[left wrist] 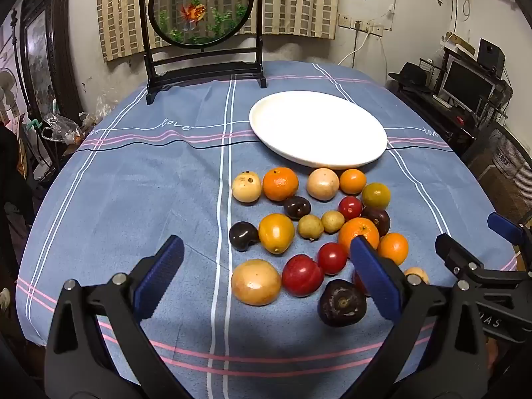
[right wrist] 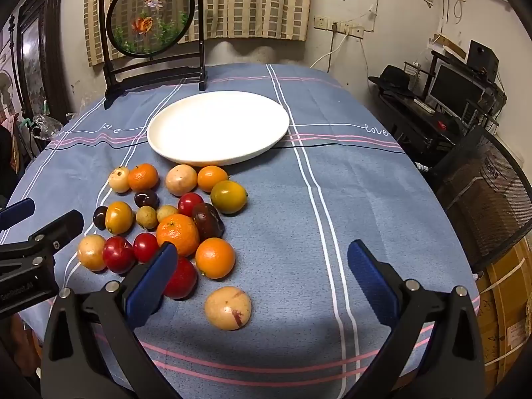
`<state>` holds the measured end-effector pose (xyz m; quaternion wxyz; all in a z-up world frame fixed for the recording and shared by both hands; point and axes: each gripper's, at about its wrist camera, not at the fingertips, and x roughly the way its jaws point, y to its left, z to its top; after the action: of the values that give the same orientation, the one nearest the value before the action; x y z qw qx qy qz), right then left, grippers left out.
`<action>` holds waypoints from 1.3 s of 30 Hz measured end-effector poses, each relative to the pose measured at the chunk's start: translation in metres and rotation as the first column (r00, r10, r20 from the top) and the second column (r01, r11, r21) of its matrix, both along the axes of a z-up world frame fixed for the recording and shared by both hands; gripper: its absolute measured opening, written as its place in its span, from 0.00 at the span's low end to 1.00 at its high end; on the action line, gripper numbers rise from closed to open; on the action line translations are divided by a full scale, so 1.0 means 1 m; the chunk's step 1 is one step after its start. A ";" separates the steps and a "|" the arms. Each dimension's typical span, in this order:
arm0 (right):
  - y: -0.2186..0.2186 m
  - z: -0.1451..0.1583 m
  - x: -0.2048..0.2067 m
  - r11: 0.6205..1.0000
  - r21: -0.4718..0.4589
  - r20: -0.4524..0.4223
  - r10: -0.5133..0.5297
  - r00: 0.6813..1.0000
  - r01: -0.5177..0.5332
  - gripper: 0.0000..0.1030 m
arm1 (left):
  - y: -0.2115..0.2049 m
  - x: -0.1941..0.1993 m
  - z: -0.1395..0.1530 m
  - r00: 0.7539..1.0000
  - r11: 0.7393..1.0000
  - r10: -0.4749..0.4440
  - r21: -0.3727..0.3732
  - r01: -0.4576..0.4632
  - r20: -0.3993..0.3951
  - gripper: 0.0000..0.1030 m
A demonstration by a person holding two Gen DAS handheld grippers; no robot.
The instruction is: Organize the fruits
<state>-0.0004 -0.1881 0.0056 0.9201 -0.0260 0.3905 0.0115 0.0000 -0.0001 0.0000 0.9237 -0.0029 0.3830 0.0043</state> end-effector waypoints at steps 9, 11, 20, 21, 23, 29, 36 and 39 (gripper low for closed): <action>0.001 0.000 0.000 1.000 0.000 -0.003 0.003 1.000 -0.003 0.99 | 0.003 -0.002 0.000 1.000 1.000 0.005 -0.009 -0.005 -0.010 0.98; 0.000 0.000 -0.001 1.000 0.002 -0.002 0.005 1.000 -0.005 0.99 | 0.005 -0.001 0.001 1.000 1.000 0.003 -0.018 -0.004 -0.014 0.98; 0.003 -0.001 -0.001 1.000 0.005 -0.005 0.010 1.000 -0.010 0.99 | -0.001 -0.001 0.000 1.000 1.000 -0.006 -0.007 0.006 -0.015 0.98; 0.003 -0.001 -0.001 1.000 0.005 -0.006 0.009 1.000 -0.009 0.99 | -0.001 -0.001 0.000 1.000 1.000 -0.005 -0.008 0.005 -0.016 0.98; 0.002 -0.001 -0.001 1.000 0.006 -0.006 0.011 1.000 -0.011 0.99 | -0.001 -0.001 -0.001 1.000 1.000 -0.004 -0.010 0.004 -0.019 0.98; 0.005 -0.002 -0.001 1.000 0.008 -0.008 0.016 1.000 -0.016 0.99 | -0.001 0.000 -0.001 1.000 1.000 -0.008 -0.015 0.008 -0.027 0.98; 0.006 -0.002 -0.001 1.000 0.012 -0.009 0.016 1.000 -0.016 0.99 | -0.001 -0.001 -0.002 1.000 1.000 -0.010 -0.016 0.009 -0.028 0.98; 0.006 -0.002 -0.001 1.000 0.011 -0.008 0.017 1.000 -0.017 0.99 | -0.001 0.000 -0.002 1.000 1.000 -0.012 -0.016 0.011 -0.028 0.98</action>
<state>-0.0013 -0.1820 0.0032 0.9185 -0.0243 0.3941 0.0215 -0.0003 -0.0012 -0.0020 0.9182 -0.0080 0.3960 -0.0039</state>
